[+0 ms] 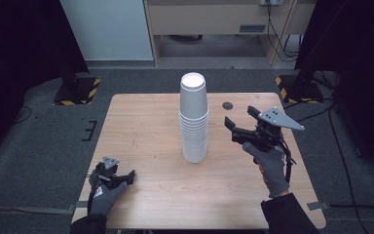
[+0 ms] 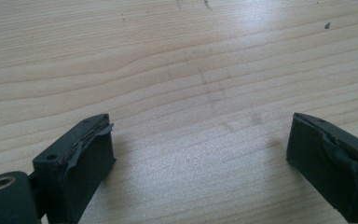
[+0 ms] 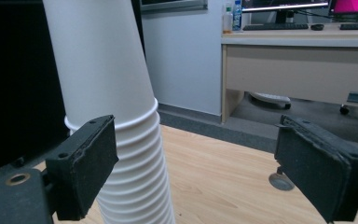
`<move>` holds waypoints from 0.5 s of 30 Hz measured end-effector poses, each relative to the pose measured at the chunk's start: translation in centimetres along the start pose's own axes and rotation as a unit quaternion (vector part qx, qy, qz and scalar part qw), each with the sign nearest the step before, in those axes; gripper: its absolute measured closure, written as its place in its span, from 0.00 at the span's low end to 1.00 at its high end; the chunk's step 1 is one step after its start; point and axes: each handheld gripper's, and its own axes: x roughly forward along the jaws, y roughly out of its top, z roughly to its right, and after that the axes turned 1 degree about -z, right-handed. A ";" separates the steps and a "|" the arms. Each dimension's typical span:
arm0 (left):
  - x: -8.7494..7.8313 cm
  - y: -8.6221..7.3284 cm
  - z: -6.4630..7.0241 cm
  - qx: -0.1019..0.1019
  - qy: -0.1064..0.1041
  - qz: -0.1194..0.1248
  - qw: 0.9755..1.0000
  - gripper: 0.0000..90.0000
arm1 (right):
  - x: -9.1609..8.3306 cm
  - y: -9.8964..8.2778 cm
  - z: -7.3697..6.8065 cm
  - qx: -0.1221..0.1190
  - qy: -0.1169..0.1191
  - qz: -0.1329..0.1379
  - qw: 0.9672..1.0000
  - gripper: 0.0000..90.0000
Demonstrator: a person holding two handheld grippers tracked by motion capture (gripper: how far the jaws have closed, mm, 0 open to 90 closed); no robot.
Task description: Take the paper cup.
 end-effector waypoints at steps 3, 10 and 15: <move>0.0 0.0 0.0 0.000 0.000 0.000 1.000 0.07 | 0.5 0.5 -0.4 -0.002 0.005 0.001 1.000 0.15; 0.0 0.0 0.0 0.000 0.000 0.000 1.000 0.07 | 1.2 1.4 -1.0 -0.004 0.013 0.007 1.000 0.15; 0.0 0.0 0.0 0.000 0.000 0.000 1.000 0.07 | 1.9 2.3 -1.8 -0.006 0.023 0.012 1.000 0.15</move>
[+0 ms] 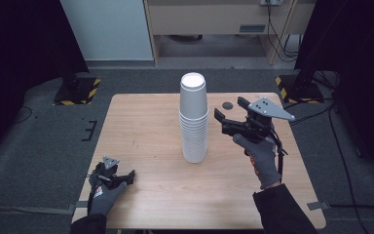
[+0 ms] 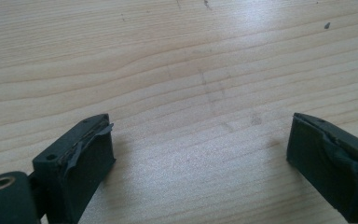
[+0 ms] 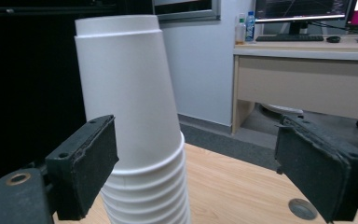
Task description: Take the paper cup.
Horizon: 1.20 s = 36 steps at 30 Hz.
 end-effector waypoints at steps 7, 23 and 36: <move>0.0 0.0 0.0 0.000 0.000 0.000 1.000 0.07 | 1.4 0.9 -1.1 -0.005 0.012 0.001 1.000 0.15; 0.0 0.0 0.0 0.001 -0.001 -0.001 1.000 0.07 | 5.2 1.2 -3.4 -0.011 0.035 -0.015 0.999 0.15; 0.0 0.0 0.0 0.001 -0.001 -0.001 1.000 0.07 | 8.2 0.1 -3.9 -0.014 0.033 -0.041 0.999 0.14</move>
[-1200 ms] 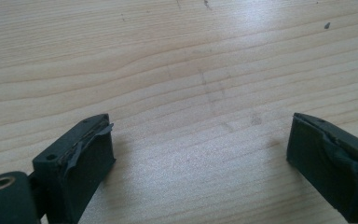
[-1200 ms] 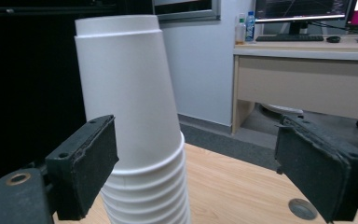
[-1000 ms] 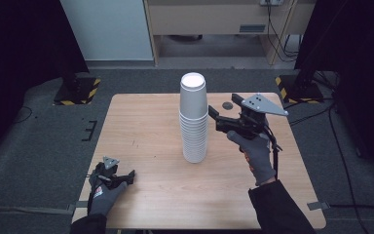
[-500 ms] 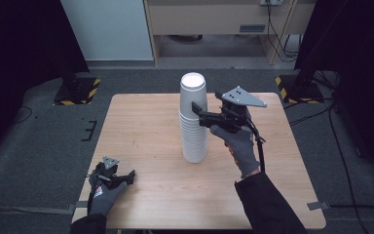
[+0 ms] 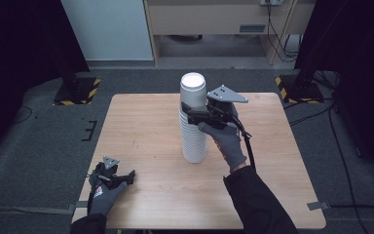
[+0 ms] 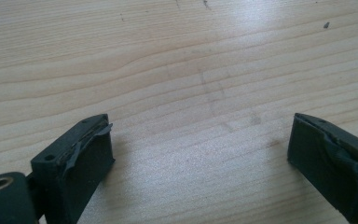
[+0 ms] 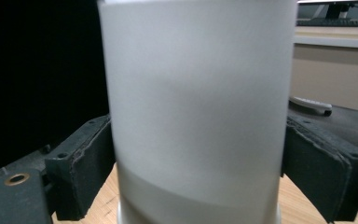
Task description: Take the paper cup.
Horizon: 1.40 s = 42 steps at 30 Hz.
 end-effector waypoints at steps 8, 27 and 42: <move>0.0 0.0 0.0 0.000 0.000 0.000 1.000 0.06 | 0.8 -0.2 -0.1 0.004 -0.002 -0.003 1.000 0.13; 0.0 0.0 0.0 0.001 0.000 -0.001 1.000 0.06 | 1.1 -0.2 0.2 0.008 0.004 -0.011 1.000 0.15; 0.0 0.0 0.0 0.001 -0.001 -0.001 1.000 0.06 | 1.1 -0.2 0.3 0.004 0.011 -0.009 1.000 0.15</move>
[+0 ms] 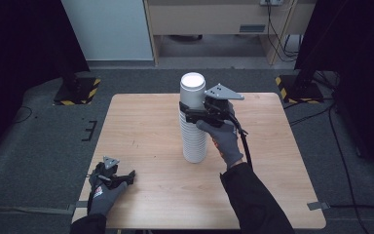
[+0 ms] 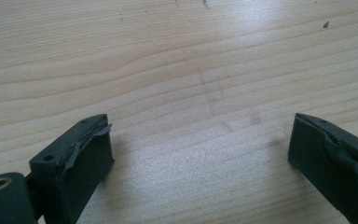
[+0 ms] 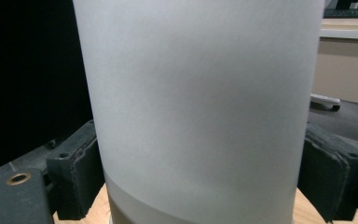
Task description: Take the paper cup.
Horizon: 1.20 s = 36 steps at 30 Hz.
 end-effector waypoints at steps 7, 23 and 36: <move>0.0 0.0 0.0 0.000 0.000 0.000 1.000 0.06 | -0.5 0.6 0.2 0.013 0.012 0.033 0.999 0.16; 0.0 0.0 0.0 0.000 0.000 0.000 1.000 0.06 | -1.5 3.1 0.1 0.029 0.020 0.058 0.998 0.16; 0.0 0.0 0.0 0.000 0.000 0.000 1.000 0.06 | -2.9 5.0 0.6 0.053 0.029 0.092 0.994 0.16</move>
